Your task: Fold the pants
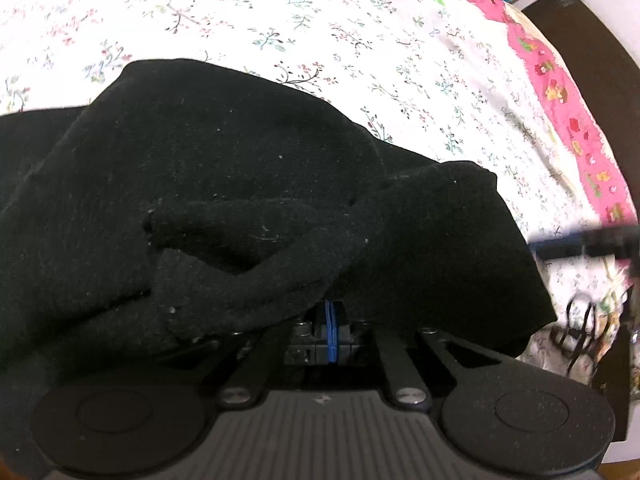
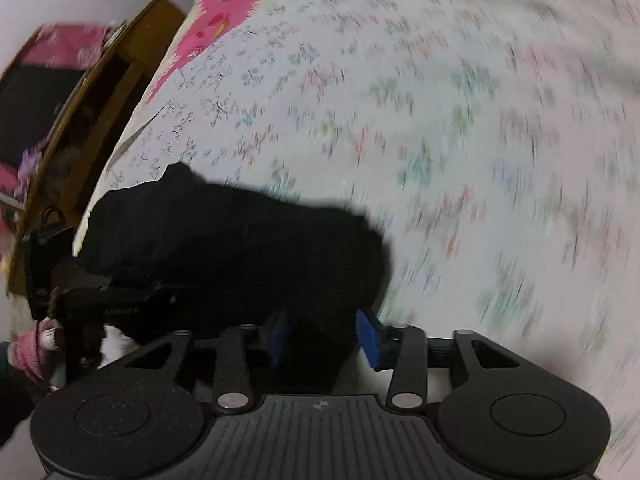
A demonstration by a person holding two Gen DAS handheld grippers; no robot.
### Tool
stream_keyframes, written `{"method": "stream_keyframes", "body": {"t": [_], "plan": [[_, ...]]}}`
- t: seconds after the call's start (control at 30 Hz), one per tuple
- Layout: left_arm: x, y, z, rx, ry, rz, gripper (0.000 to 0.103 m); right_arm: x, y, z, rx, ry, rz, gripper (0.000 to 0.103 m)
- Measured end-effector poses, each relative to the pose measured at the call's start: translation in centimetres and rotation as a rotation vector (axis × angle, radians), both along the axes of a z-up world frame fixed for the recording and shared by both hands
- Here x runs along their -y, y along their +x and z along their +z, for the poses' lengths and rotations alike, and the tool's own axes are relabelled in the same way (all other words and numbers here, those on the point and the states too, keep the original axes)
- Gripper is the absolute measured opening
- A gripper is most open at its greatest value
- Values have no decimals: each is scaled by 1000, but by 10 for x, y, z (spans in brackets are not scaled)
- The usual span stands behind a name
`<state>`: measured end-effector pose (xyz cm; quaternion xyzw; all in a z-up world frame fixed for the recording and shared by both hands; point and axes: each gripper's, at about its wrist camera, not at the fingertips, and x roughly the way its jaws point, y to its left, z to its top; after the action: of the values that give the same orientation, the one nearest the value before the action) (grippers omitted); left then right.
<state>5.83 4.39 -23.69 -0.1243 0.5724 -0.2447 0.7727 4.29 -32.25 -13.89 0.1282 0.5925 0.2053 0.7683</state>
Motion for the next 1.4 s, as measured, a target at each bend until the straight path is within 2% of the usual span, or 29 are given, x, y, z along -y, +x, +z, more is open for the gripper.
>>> {"method": "stream_keyframes", "body": {"t": [0.1, 0.2, 0.27, 0.33, 0.5, 0.57, 0.63, 0.7, 0.73, 0.83, 0.9, 0.97, 1.07, 1.17, 1.27, 1.33, 1.4], "plan": [[-7, 5, -2, -31, -35, 12, 18, -5, -25, -29, -115, 78, -100, 43], [-9, 6, -1, -25, -33, -9, 18, -6, -37, -39, -120, 118, -193, 42], [-8, 5, 1, -10, -21, -35, 18, 0, -36, -39, -141, 172, -258, 19], [-7, 2, 5, -2, -20, -48, 18, 2, -37, -32, -153, 197, -278, 15], [-7, -11, 16, 33, 46, -87, 18, -11, -52, -11, -160, 146, -235, 6], [-12, -12, 15, 15, 36, -73, 18, -5, -60, -8, -178, 107, -258, 0], [-16, -5, 7, -28, -7, -47, 18, 2, -61, -21, -203, 77, -304, 0], [-20, 3, 4, -72, -32, -20, 18, 8, -59, -41, -249, 5, -363, 0], [-22, 5, 7, -61, -33, -20, 18, 4, -57, -39, -224, -10, -341, 0], [-14, -1, 24, 30, 38, -77, 21, -25, -46, -6, -50, -86, -208, 0], [-7, -7, 30, 63, 85, -111, 29, -33, -41, 7, 11, -128, -177, 1], [-1, -13, 36, 91, 126, -136, 40, -34, -40, 13, 21, -185, -144, 11], [-3, -19, 35, 109, 191, -154, 42, -23, -51, 11, -48, -233, -163, 16], [-16, -20, 36, 82, 164, -104, 42, -11, -57, 16, -75, -272, -202, 18], [-28, -22, 38, 78, 179, -69, 42, -16, -57, 34, -5, -199, -215, 21], [-24, -23, 38, 67, 179, -50, 42, -36, -50, 39, 59, -177, -157, 26], [-26, -26, 40, 80, 222, -47, 43, -61, -37, 35, 137, -179, -86, 26]]}}
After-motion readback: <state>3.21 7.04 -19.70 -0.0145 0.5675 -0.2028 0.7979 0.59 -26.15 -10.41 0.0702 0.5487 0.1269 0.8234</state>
